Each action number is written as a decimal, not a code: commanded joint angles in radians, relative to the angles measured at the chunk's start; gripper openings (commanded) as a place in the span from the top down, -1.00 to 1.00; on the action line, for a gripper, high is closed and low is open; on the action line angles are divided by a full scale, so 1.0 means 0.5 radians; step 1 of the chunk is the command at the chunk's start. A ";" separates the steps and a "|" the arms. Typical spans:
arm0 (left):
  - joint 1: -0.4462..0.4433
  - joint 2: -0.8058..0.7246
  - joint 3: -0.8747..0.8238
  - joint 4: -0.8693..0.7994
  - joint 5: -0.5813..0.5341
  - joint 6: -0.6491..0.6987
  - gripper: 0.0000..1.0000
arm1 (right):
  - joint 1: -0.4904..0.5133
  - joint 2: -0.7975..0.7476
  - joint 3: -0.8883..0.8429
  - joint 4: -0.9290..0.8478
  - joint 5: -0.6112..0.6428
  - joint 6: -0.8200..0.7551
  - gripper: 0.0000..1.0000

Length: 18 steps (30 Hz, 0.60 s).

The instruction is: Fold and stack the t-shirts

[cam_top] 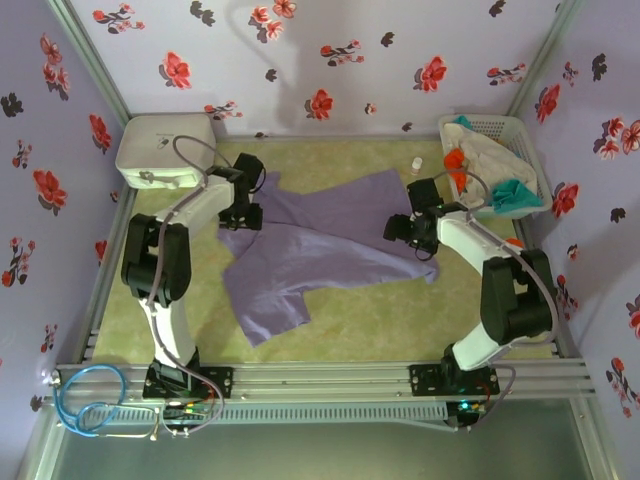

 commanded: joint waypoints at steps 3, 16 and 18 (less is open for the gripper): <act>0.164 0.244 0.105 0.084 0.095 -0.056 -0.04 | -0.008 0.252 0.139 0.159 -0.074 -0.009 -0.65; 0.290 0.969 1.065 -0.324 0.100 0.090 0.00 | -0.009 0.658 0.538 0.061 0.089 0.050 -0.59; 0.314 1.105 1.300 -0.452 0.074 0.089 0.01 | -0.016 0.702 0.604 0.057 0.099 0.069 -0.59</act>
